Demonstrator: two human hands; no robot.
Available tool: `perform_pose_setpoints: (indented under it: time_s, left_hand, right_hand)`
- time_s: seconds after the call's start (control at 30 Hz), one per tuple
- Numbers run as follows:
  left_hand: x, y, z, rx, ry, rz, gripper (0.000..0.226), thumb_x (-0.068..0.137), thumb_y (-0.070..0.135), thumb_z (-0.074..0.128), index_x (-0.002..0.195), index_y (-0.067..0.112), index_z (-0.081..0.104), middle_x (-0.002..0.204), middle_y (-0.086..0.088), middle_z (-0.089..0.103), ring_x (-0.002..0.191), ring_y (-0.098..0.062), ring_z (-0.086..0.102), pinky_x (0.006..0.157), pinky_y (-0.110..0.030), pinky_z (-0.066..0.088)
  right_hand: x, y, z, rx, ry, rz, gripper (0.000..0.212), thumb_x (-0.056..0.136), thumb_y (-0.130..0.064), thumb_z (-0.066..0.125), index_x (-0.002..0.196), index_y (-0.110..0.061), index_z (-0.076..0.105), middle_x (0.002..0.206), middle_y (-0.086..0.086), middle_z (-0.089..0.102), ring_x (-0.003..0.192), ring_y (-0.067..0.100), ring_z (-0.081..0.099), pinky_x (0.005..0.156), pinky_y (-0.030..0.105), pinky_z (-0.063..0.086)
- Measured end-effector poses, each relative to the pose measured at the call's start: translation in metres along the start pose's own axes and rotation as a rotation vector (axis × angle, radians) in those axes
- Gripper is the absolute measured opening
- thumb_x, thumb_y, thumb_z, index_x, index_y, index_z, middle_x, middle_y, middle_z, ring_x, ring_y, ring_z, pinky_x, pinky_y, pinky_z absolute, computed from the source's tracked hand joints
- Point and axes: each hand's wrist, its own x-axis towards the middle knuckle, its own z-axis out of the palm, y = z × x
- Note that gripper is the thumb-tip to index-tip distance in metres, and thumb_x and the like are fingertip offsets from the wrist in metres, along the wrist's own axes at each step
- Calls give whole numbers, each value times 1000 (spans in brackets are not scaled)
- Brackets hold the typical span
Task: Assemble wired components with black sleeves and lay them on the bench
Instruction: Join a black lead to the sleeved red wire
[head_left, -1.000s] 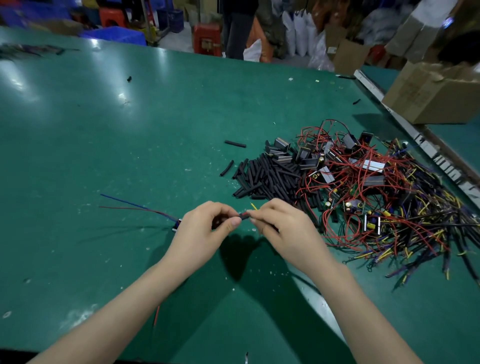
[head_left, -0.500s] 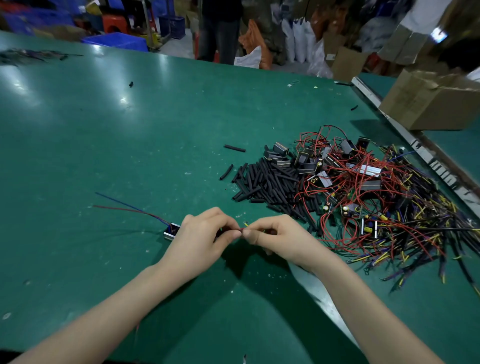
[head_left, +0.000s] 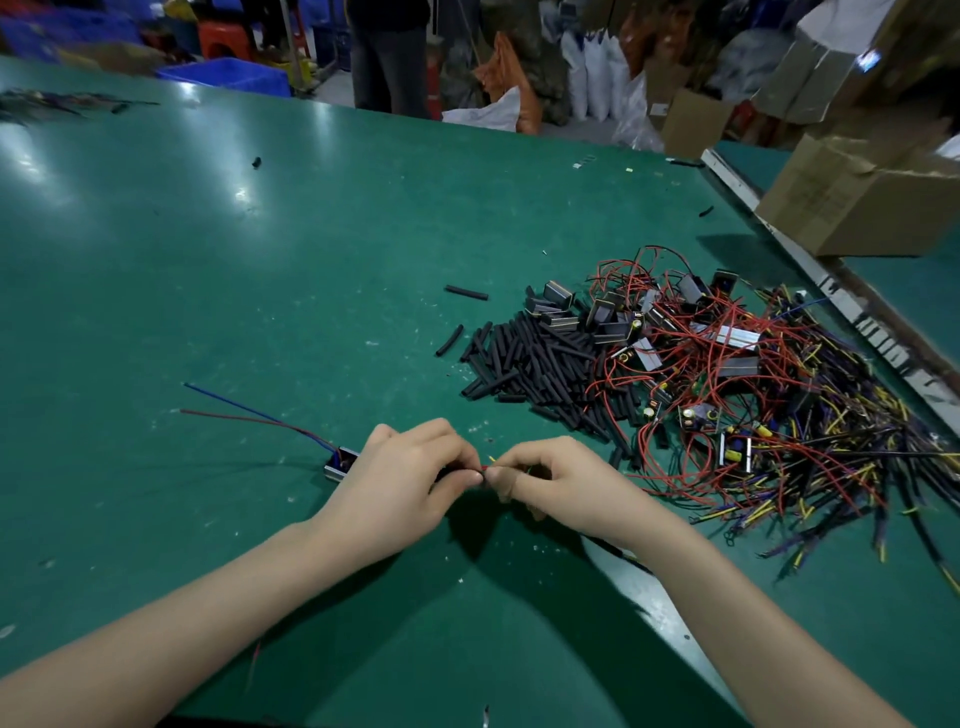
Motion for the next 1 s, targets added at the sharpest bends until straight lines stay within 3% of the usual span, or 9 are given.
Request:
perform_pose_setpoints:
  time_s: [0.07,0.17,0.27,0.4,0.63,0.77,0.87,0.93,1.0]
  left_hand:
    - [-1,1,2,6,-18,-2,8,89,29,64,91,23,68,83,17,50,77,-9,55,78,-41,45]
    - [2,0,6,17,-42,-50,12,90,33,61,96,24,68,87,16,53,91,-11,59,84,-41,44]
    - [7,-1,4,33,-92,-133,21,93,41,53,100,27,67,90,12,58,94,-13,58,86,-39,43]
    - [9,-3,-2,219,-201,-160,36,96,51,35,102,33,65,94,10,61,96,-12,56,79,-33,36]
    - [10,8,-4,-53,-158,-274,23,93,40,53,94,25,70,84,8,62,86,-17,57,81,-35,43]
    - [13,15,-2,-42,-122,-286,25,94,40,50,94,23,69,86,5,63,85,-18,56,81,-36,44]
    - [17,16,-1,-56,-83,-301,26,95,37,50,93,19,69,86,3,65,86,-20,58,82,-38,45]
    - [17,15,0,-30,-92,-300,26,95,38,49,93,21,68,87,5,64,88,-19,58,85,-39,44]
    - [15,13,2,23,-115,-285,25,95,41,48,95,24,67,88,8,61,88,-16,56,88,-40,42]
  right_hand:
    - [-1,3,-3,-226,8,-131,16,93,-28,60,94,-19,73,80,-4,61,73,10,57,71,29,46]
    - [-1,3,-4,-527,39,-247,23,95,-33,55,110,-24,69,95,-1,57,92,24,58,79,40,48]
    - [-1,1,-4,-417,90,-245,23,95,-30,56,111,-23,70,96,0,59,94,22,59,82,40,48]
    - [0,5,-2,-317,144,-249,17,92,-24,62,104,-20,73,91,1,63,90,18,60,84,38,48]
    - [-3,6,1,-106,242,-267,10,86,-15,70,93,-17,77,80,2,65,77,14,60,78,35,48]
    - [-5,10,0,-44,273,-248,14,85,-14,71,97,-18,76,80,3,66,77,16,60,76,33,47]
    - [-5,15,1,48,280,-171,13,88,-20,68,99,-24,75,83,-4,68,74,7,60,74,25,48]
    - [-5,15,4,133,260,-97,10,91,-27,64,90,-31,73,75,-9,68,61,4,59,66,23,48]
    - [-6,16,6,129,249,-68,12,91,-28,63,84,-26,72,69,-10,66,57,6,55,62,26,46]
